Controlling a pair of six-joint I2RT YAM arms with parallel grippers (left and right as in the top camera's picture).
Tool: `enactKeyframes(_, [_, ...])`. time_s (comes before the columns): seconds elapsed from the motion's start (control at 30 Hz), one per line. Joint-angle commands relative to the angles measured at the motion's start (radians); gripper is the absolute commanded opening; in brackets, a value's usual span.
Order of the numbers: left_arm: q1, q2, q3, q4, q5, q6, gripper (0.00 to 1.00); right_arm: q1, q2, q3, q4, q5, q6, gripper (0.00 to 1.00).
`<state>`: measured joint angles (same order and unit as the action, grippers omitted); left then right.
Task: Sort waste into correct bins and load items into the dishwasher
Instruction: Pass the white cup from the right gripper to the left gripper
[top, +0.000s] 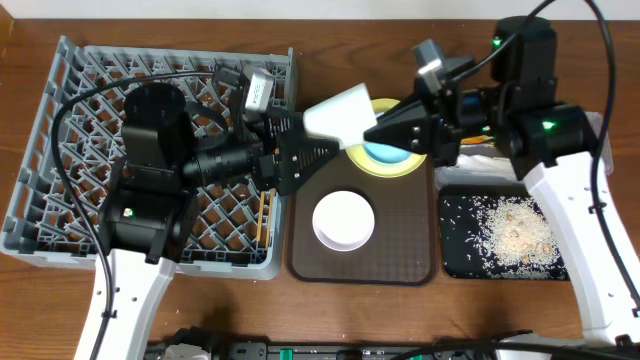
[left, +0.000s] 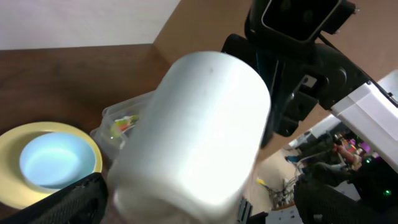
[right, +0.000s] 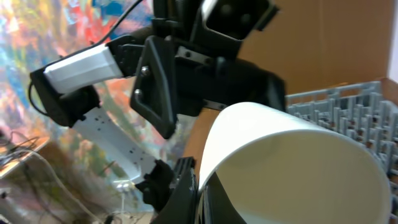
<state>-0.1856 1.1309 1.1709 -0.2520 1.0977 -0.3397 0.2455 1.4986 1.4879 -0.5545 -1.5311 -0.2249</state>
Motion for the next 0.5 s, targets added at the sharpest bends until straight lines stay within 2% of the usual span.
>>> enactKeyframes(0.0, [0.006,0.003,0.006,0.009,0.036,0.013,0.98,0.031,-0.003,-0.003,0.035,-0.029,0.073,0.01])
enactKeyframes(0.17, [0.006,0.003,0.006,0.009,0.075,0.012,1.0,0.053,-0.002,-0.003,0.088,-0.029,0.082,0.01])
enactKeyframes(0.27, [0.006,0.003,0.006,0.009,0.102,0.012,0.94,0.055,-0.002,-0.003,0.095,-0.029,0.082,0.01])
enactKeyframes(0.47, [0.006,0.003,0.006,0.017,0.107,0.012,0.65,0.055,-0.002,-0.003,0.095,-0.029,0.082,0.01])
